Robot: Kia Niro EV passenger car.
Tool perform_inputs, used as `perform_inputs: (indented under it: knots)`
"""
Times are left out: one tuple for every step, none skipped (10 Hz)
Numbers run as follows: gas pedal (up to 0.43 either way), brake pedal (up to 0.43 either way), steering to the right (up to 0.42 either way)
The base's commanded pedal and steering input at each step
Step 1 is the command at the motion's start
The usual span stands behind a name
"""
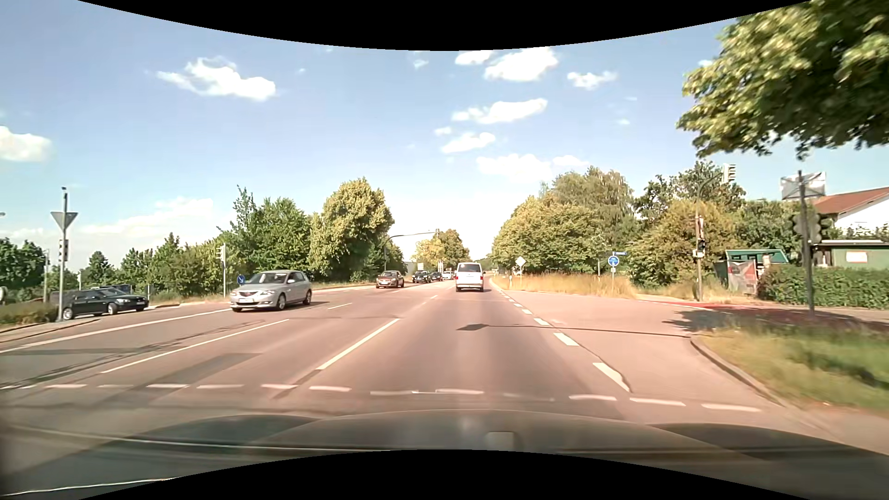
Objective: Follow the waypoints while adhering to traffic rules and regulations
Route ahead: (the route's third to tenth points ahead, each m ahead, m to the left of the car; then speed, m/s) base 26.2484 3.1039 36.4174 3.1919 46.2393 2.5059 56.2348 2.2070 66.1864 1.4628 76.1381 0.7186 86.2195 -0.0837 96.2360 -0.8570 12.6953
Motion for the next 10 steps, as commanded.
perform_inputs:
  knots:
    - [0.11,0.006,0.005]
    - [0.11,0.006,0.005]
    - [0.11,0.006,0.004]
    - [0.11,0.006,0.005]
    - [0.11,0.006,0.005]
    - [0.11,0.006,0.005]
    - [0.11,0.006,0.005]
    - [0.11,0.006,0.005]
    - [0.11,0.006,0.005]
    - [0.11,0.006,0.005]
